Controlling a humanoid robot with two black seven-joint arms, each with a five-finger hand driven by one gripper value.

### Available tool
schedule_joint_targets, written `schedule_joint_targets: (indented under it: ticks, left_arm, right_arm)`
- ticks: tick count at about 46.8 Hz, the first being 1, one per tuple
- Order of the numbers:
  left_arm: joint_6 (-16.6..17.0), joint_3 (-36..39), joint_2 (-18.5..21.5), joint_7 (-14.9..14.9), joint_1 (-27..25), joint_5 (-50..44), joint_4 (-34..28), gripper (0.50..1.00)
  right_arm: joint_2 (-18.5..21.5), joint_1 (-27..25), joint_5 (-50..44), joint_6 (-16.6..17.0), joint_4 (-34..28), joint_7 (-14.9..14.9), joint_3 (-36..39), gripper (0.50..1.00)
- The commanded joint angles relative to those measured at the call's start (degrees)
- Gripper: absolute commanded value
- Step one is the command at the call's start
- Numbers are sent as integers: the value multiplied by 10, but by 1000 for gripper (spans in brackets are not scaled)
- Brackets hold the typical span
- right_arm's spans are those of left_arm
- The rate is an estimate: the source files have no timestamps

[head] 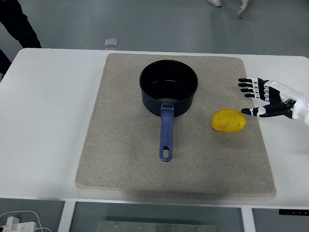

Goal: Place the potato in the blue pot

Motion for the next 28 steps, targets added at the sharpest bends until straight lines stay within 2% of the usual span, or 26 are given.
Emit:
schedule_joint_targets:
  ticks: [1,5,11,16,28]
  left_arm:
    - [0,0,0,0,0,0,1,996]
    - [0,0,0,0,0,0,1,996]
    - [0,0,0,0,0,0,0,996]
    - [0,0,0,0,0,0,1,996]
    - [0,0,0,0,1,0,2,996]
  right_arm:
    - [1,-3,-9,-14,7,14,0,928]
    - [4,-7,-31,-23,7,28,0,928]
    - [11,-18,-64,-64,7,60,-2,926]
    - [14,-24,-101,-83,7,71,-14,926]
    - [24,-35,-123,-109,9,102,-17,926]
